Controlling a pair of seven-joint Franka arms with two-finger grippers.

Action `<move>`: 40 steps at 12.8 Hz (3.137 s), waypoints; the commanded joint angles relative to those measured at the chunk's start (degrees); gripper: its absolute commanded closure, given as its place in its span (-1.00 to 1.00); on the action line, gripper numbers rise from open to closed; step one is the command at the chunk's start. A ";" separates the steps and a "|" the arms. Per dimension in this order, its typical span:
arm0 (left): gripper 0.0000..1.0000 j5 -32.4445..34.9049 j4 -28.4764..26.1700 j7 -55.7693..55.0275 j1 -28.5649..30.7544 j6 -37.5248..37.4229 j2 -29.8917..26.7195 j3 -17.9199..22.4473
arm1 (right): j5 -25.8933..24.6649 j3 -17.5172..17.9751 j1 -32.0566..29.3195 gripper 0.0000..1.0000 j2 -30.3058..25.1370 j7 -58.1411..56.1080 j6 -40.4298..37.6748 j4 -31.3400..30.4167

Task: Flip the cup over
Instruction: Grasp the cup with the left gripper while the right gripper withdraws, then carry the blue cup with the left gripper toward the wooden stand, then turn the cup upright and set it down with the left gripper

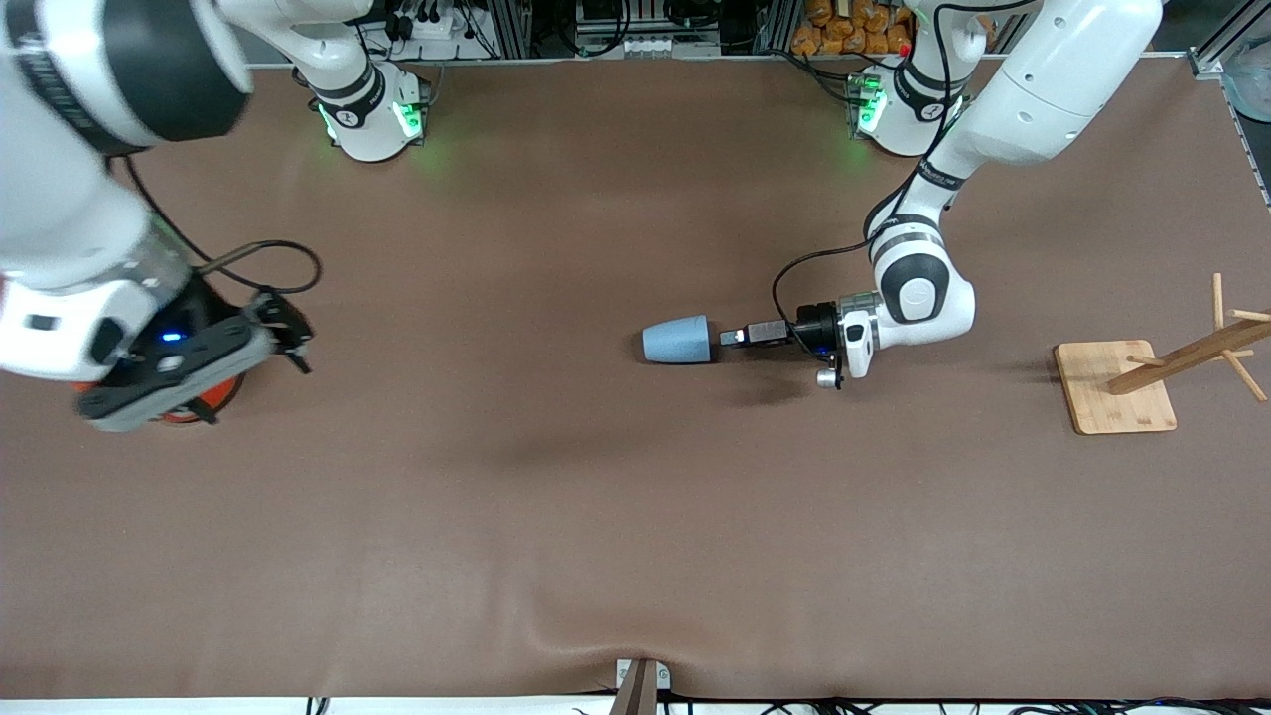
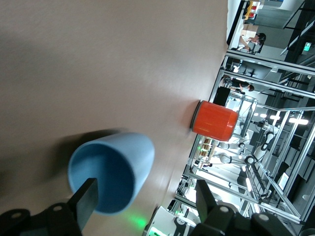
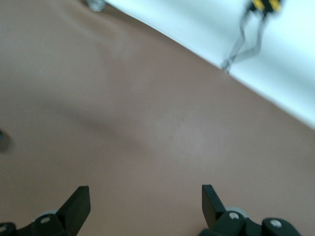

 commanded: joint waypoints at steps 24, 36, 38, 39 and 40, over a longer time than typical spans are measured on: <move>1.00 -9.77 6.10 7.31 -5.66 2.35 8.13 0.33 | 4.83 -13.54 0.77 -1.00 -21.62 10.98 -5.47 -22.44; 1.00 18.90 15.14 -6.10 -2.50 5.60 -7.50 11.65 | 4.92 -13.46 -0.20 -1.00 -23.12 11.59 -4.86 -22.96; 1.00 32.26 16.83 -13.57 -1.62 5.52 -9.43 12.45 | 4.92 -13.46 -0.11 -1.00 -23.12 11.59 -4.77 -22.79; 1.00 40.16 16.74 -16.39 -1.27 5.52 -10.75 12.98 | 4.92 -13.46 -0.03 -1.00 -23.12 11.68 -4.77 -22.79; 1.00 47.98 16.83 -17.55 0.30 5.52 -11.29 13.50 | 4.92 -13.46 -0.11 -1.00 -23.12 11.68 -4.77 -22.70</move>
